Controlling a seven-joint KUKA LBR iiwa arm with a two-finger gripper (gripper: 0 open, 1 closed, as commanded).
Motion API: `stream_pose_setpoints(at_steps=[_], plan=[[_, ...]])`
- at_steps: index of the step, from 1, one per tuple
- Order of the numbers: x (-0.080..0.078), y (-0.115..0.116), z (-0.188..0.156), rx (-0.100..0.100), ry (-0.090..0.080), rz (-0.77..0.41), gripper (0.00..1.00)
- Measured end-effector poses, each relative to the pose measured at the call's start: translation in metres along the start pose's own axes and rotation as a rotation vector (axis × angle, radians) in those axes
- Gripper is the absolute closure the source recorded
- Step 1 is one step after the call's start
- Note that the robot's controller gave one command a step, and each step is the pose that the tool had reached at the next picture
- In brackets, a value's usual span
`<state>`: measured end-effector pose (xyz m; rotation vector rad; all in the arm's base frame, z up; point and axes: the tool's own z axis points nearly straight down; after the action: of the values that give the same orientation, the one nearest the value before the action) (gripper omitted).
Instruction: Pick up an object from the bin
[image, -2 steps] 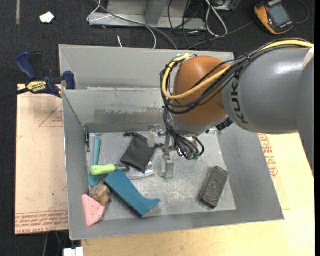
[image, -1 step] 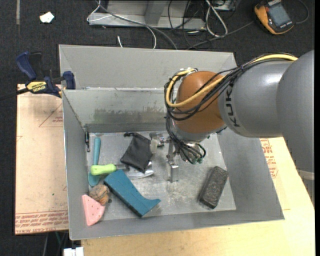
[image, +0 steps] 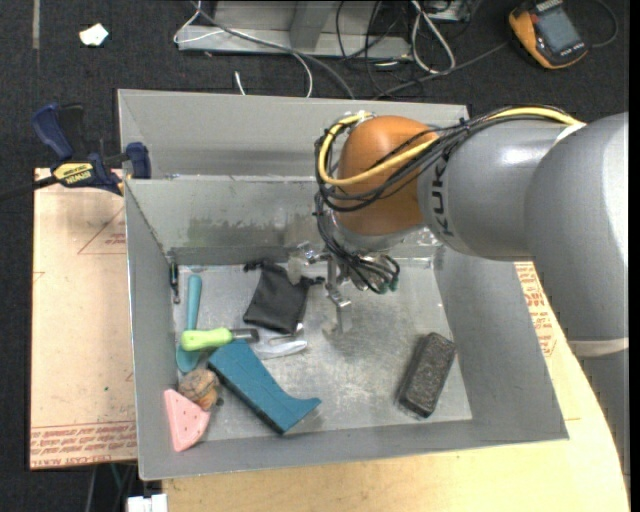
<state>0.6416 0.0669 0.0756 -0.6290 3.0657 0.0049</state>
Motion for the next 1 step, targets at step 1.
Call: stream_pose_setpoints(at_steps=[1], plan=[[-0.0033,0.0086,0.0029,0.001,0.001,0.029,1.00]])
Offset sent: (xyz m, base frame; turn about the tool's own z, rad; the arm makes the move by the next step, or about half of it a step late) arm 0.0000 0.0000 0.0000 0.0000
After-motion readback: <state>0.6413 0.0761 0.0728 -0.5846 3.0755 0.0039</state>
